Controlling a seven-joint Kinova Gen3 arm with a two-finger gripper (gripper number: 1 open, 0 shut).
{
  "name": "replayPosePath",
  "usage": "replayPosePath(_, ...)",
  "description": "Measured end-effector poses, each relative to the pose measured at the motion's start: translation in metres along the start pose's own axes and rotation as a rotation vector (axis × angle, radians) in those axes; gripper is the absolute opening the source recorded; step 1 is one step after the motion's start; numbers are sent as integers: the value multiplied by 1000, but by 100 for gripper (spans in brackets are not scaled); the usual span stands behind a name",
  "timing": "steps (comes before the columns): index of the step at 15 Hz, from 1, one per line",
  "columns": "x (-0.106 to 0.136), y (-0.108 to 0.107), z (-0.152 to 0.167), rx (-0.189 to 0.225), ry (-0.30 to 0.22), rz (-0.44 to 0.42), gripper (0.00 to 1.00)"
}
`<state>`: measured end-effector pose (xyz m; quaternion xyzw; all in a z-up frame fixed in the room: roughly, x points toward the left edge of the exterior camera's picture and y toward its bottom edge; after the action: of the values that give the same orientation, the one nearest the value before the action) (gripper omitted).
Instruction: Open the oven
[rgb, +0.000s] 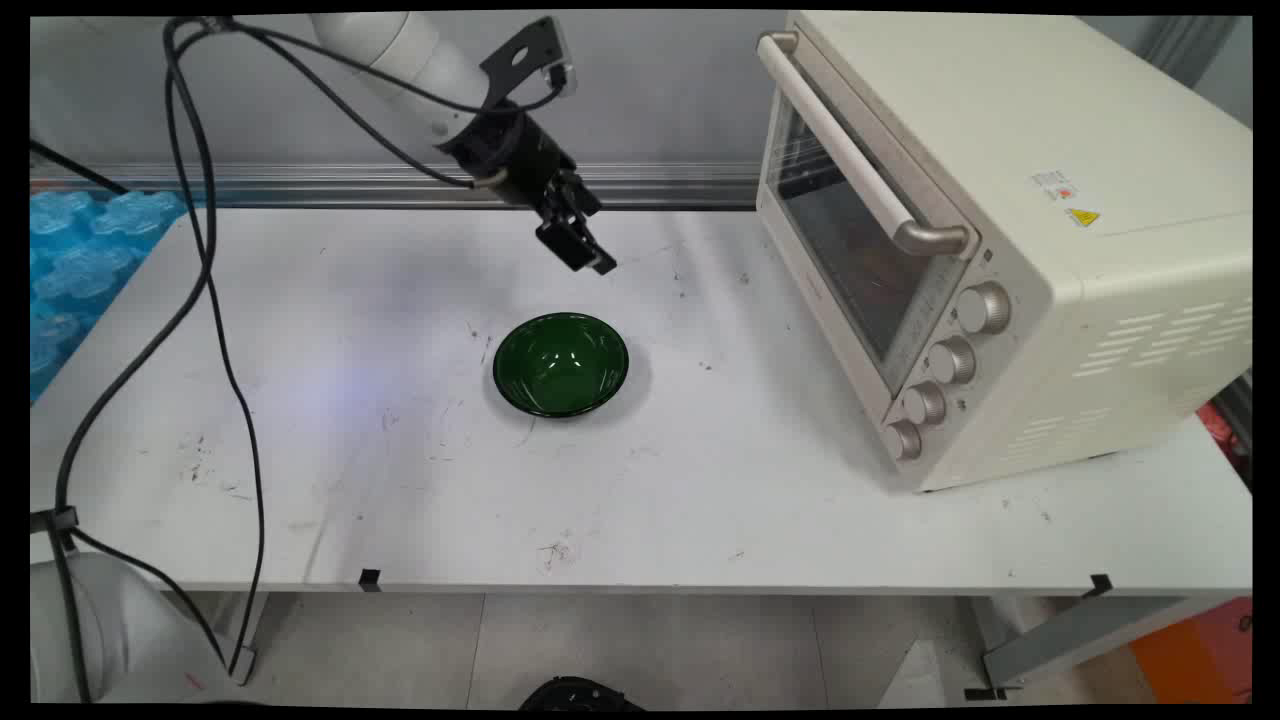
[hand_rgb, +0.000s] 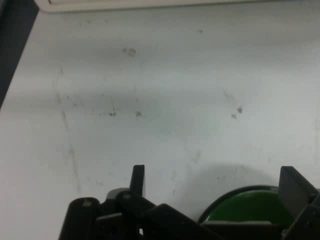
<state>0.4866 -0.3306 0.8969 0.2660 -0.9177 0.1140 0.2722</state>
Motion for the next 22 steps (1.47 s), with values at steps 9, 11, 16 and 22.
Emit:
replayPosePath(9,77,-8,-19,-28,53,52,100)
replayPosePath(11,97,-12,-25,-23,76,60,100)
replayPosePath(16,148,-21,-40,-4,142,73,0)
replayPosePath(22,200,-26,-50,-9,205,82,0)
